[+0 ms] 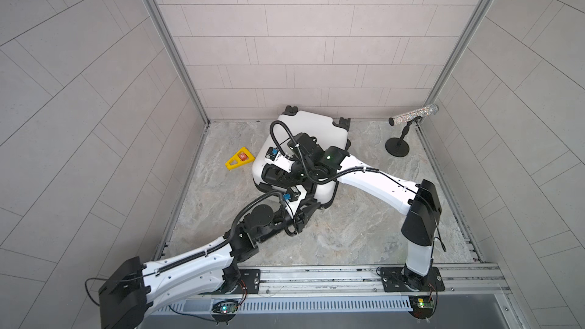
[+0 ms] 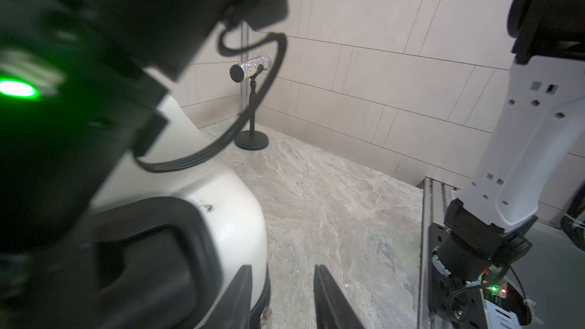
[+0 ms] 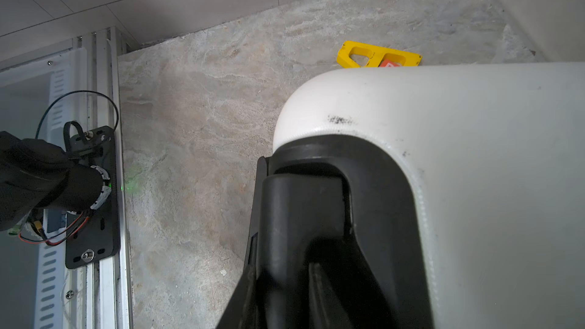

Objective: Open the suitcase zippers
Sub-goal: Place the suitcase at the center of the board, then pick up the suitcase from the center of the board.

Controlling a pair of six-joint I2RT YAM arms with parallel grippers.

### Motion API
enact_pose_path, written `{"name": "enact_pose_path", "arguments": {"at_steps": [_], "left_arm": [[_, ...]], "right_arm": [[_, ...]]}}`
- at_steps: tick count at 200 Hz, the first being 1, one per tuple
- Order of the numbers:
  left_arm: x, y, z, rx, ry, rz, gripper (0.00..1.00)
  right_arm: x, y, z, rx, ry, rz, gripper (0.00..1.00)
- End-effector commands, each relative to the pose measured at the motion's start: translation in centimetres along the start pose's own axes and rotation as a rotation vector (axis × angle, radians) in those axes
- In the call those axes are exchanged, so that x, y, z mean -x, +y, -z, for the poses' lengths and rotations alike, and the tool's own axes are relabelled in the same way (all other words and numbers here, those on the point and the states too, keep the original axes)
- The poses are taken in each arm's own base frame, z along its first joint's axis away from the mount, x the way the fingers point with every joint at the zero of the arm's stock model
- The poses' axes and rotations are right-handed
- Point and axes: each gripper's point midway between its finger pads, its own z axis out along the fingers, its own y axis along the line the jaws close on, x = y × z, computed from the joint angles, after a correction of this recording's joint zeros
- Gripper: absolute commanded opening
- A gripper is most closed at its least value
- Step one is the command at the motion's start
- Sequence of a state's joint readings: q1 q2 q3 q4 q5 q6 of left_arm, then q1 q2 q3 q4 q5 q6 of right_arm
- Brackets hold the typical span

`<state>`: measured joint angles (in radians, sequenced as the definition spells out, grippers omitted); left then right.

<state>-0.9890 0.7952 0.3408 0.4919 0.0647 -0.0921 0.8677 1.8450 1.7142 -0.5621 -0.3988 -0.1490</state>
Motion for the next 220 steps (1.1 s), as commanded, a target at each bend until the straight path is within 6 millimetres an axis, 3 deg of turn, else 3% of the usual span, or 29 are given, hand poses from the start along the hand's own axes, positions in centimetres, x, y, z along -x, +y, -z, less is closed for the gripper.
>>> {"name": "enact_pose_path", "arguments": {"at_steps": [1, 32, 40, 70, 103, 145, 175, 220], "left_arm": [[-1.7, 1.6, 1.7, 0.089, 0.088, -0.033, 0.41], [-1.4, 2.4, 3.4, 0.137, 0.155, -0.082, 0.52], [-1.3, 2.4, 3.7, 0.134, 0.186, -0.106, 0.55], [-1.2, 2.5, 4.5, 0.09, 0.345, -0.158, 0.58], [-0.1, 2.4, 4.9, -0.061, 0.494, -0.153, 0.59], [0.4, 3.6, 4.1, -0.21, 0.703, -0.277, 0.6], [0.3, 4.5, 4.3, -0.334, 0.864, -0.37, 0.58], [0.2, 5.9, 3.5, -0.424, 0.975, -0.507, 0.56]], "right_arm": [[4.4, -0.1, 4.2, -0.063, -0.196, 0.132, 0.14], [3.7, 0.6, 6.9, -0.09, -0.219, 0.183, 0.59], [3.3, 0.7, 7.6, -0.103, -0.225, 0.186, 0.65], [1.2, 0.5, 10.3, -0.186, -0.238, 0.162, 0.67], [-2.5, -0.8, 13.2, -0.334, -0.263, 0.081, 0.68], [-6.3, -1.3, 16.5, -0.452, -0.324, -0.025, 0.68], [-8.8, -0.5, 18.0, -0.468, -0.357, -0.052, 0.68], [-12.5, 0.4, 17.4, -0.443, -0.352, -0.103, 0.68]]}}
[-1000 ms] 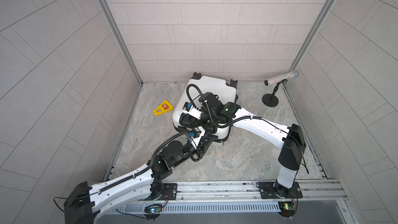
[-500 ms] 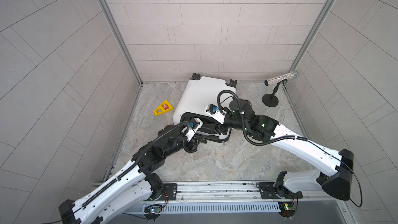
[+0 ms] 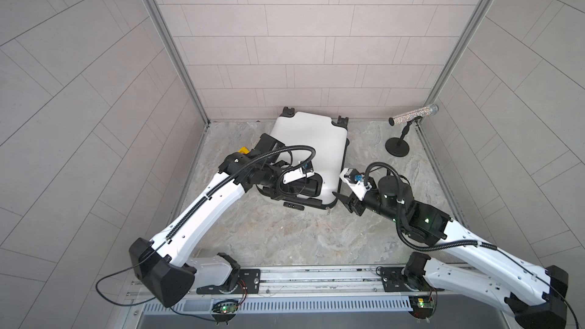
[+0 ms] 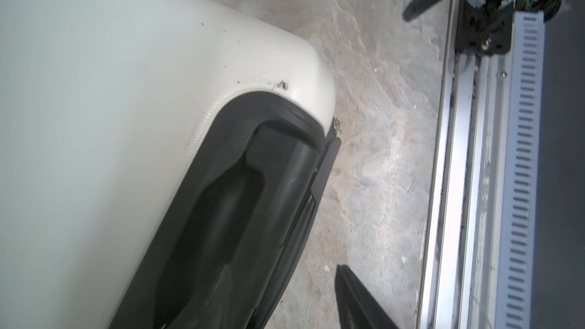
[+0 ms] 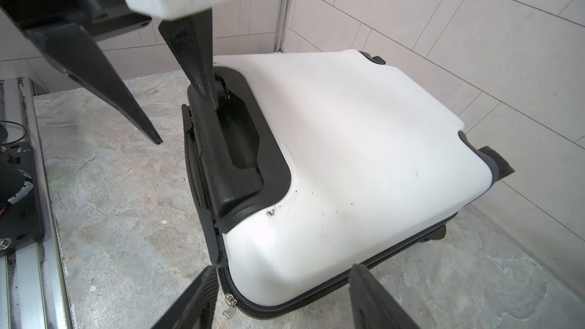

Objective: Open the suitcase zippers
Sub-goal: Pick up the suitcase from the center of the board.

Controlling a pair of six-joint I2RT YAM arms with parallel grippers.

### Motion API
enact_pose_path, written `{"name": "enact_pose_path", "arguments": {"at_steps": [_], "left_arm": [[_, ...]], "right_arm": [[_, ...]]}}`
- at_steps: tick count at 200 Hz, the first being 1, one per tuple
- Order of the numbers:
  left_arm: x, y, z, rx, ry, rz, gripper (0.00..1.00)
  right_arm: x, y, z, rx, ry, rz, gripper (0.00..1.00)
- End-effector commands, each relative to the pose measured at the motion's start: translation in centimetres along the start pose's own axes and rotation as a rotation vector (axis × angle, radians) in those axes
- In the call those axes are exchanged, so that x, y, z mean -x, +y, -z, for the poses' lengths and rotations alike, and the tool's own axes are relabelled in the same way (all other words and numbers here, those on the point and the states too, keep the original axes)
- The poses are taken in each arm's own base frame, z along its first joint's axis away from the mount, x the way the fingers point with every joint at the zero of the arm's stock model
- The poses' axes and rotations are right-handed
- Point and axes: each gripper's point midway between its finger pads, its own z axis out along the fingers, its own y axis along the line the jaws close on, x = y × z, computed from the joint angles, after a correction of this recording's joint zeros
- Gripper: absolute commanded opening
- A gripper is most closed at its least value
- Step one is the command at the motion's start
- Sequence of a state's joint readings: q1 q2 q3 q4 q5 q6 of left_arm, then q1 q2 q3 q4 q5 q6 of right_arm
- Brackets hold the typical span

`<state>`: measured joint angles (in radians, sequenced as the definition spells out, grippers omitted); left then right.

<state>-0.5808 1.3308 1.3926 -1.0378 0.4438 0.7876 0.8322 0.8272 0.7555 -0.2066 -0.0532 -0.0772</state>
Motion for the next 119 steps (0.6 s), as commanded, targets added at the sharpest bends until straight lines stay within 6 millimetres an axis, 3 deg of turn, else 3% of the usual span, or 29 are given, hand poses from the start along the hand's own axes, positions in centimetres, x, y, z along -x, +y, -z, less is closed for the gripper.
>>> {"name": "enact_pose_path", "arguments": {"at_steps": [1, 42, 45, 54, 97, 119], "left_arm": [[-1.4, -1.3, 0.4, -0.086, 0.085, -0.119, 0.56], [-0.5, 0.7, -1.0, -0.082, 0.1, -0.175, 0.56], [-0.4, 0.8, -1.1, -0.082, 0.101, -0.177, 0.56], [-0.2, 1.1, -1.5, -0.09, 0.104, -0.179, 0.56], [-0.3, 1.8, -3.5, -0.119, 0.153, -0.206, 0.53], [-0.6, 1.8, -4.4, -0.129, 0.186, -0.212, 0.5]], "right_arm": [[-1.2, 0.0, 0.3, -0.01, -0.001, -0.061, 0.68], [-2.9, 0.2, 1.1, -0.007, -0.008, -0.101, 0.67], [-4.0, 0.4, 0.9, -0.005, 0.012, -0.103, 0.67], [-4.2, 0.5, 1.0, -0.005, 0.01, -0.107, 0.67], [-5.7, 0.1, 1.2, -0.037, 0.012, -0.136, 0.66], [-6.4, 1.0, 1.0, 0.007, 0.004, -0.148, 0.66]]}}
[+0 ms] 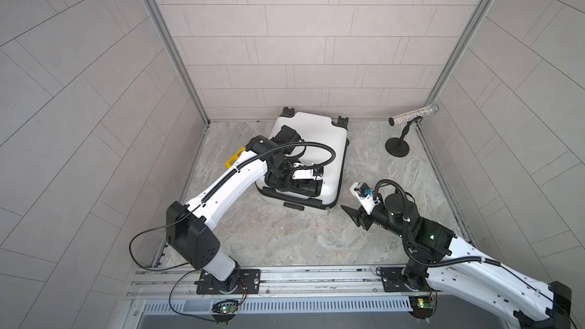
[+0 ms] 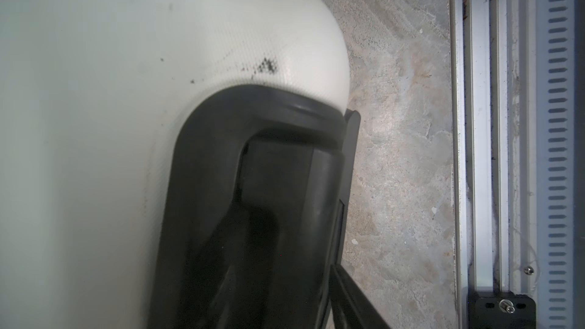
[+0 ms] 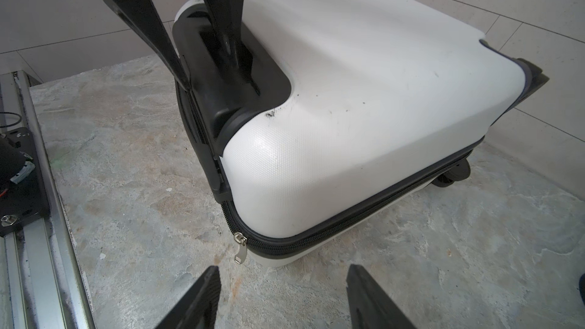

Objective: Open the suitcase zippers
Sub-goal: Pick up the suitcase from the center of the board.

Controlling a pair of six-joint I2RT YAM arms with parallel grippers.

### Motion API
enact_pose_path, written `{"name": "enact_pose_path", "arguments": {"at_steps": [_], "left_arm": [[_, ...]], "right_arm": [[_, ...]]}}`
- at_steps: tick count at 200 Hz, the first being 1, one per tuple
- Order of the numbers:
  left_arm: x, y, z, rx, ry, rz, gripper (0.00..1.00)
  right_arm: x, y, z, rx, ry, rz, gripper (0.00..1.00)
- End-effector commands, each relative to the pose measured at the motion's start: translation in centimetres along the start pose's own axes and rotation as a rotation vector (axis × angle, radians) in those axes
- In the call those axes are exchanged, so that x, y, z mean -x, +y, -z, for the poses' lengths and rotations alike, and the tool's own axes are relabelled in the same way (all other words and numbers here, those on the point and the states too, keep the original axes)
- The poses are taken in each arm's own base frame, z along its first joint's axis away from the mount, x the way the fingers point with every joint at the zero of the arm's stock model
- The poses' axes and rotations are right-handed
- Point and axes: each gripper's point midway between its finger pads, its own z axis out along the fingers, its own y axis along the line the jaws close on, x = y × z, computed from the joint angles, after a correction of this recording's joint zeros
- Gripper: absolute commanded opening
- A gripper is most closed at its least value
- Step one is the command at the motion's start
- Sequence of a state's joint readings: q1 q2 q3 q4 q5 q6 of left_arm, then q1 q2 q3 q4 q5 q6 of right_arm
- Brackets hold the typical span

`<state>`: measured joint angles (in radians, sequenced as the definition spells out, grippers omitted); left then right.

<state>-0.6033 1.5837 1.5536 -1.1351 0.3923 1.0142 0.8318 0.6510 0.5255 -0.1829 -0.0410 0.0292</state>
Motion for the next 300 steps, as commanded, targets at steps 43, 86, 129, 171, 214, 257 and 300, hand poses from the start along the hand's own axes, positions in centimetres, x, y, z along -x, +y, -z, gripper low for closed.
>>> {"name": "enact_pose_path", "arguments": {"at_steps": [43, 86, 129, 171, 214, 257, 300], "left_arm": [[-1.1, -0.3, -2.0, -0.01, 0.148, -0.058, 0.4], [0.4, -0.1, -1.3, 0.037, 0.108, -0.042, 0.11], [3.9, -0.3, 2.2, 0.075, -0.054, 0.01, 0.01], [5.5, -0.5, 3.8, 0.076, -0.137, 0.017, 0.0], [7.4, -0.3, 4.9, 0.077, -0.24, 0.029, 0.0], [8.4, -0.7, 5.5, 0.061, -0.294, 0.021, 0.0], [8.7, -1.0, 5.8, 0.056, -0.315, 0.025, 0.0]], "right_arm": [[-1.8, 0.5, -0.9, 0.023, -0.027, -0.135, 0.62], [-3.7, 1.3, -1.3, 0.066, -0.021, -0.255, 0.55], [-5.4, 1.9, -1.9, 0.093, -0.028, -0.285, 0.52], [-5.9, 2.0, -2.3, 0.101, -0.067, -0.339, 0.53], [-6.2, 1.4, -3.3, 0.065, -0.089, -0.348, 0.53], [-5.8, -0.3, -4.1, -0.038, -0.132, -0.323, 0.51], [-5.1, -0.8, -4.8, -0.067, -0.159, -0.295, 0.44]]}}
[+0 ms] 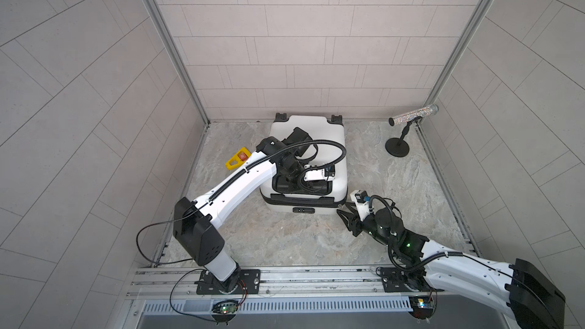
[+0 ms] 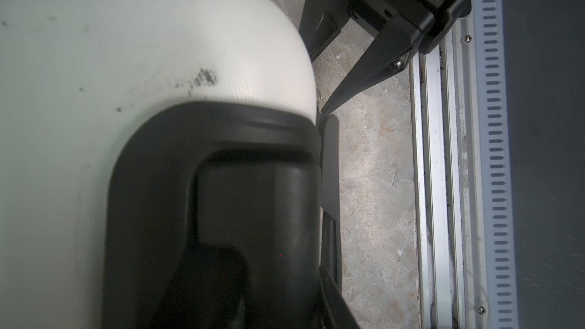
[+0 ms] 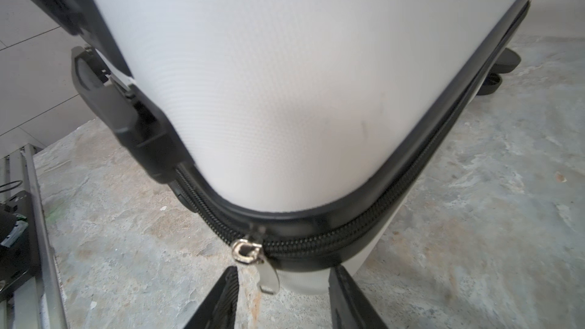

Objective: Open the suitcase zippers
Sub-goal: Pick up the suitcase from the center of the board, then unzip the zipper on the suitcase.

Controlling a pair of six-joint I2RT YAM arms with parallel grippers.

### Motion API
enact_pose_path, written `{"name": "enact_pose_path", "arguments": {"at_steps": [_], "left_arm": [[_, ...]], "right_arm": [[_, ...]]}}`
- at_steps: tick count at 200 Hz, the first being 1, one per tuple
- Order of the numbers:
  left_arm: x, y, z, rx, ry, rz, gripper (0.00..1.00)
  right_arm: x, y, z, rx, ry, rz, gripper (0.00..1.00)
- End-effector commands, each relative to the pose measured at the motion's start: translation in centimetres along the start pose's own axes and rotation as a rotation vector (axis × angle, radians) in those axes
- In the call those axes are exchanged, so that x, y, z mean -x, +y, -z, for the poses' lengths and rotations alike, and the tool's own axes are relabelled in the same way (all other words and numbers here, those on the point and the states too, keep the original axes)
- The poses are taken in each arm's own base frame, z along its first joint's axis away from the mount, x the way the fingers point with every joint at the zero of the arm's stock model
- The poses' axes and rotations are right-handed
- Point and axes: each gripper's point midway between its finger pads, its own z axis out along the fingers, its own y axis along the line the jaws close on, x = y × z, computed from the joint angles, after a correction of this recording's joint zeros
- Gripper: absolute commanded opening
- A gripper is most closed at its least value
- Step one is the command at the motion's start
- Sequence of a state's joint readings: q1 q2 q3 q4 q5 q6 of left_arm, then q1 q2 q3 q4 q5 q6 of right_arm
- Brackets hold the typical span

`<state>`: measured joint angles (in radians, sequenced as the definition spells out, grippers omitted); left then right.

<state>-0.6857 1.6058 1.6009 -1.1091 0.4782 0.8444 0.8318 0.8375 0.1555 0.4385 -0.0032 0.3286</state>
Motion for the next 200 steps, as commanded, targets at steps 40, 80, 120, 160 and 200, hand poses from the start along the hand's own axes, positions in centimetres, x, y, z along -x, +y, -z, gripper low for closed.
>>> {"name": "enact_pose_path", "arguments": {"at_steps": [40, 80, 120, 160, 200], "left_arm": [[5.2, -0.6, 5.7, 0.083, -0.239, -0.068, 0.0], [4.9, -0.5, 5.4, 0.09, -0.23, -0.062, 0.0], [4.3, -0.3, 5.3, 0.109, -0.209, -0.054, 0.0], [3.4, -0.2, 5.0, 0.116, -0.186, -0.045, 0.0], [2.6, -1.6, 4.8, 0.085, -0.184, -0.073, 0.0]], "right_arm": [[2.6, -0.6, -0.5, -0.049, -0.103, 0.002, 0.25], [2.8, -0.6, -0.4, -0.052, -0.103, -0.013, 0.1], [2.6, -1.0, 0.4, -0.072, -0.087, 0.014, 0.0], [2.9, -3.2, 1.7, -0.2, -0.068, 0.031, 0.0], [3.3, -5.4, 2.0, -0.299, -0.03, 0.004, 0.0]]}}
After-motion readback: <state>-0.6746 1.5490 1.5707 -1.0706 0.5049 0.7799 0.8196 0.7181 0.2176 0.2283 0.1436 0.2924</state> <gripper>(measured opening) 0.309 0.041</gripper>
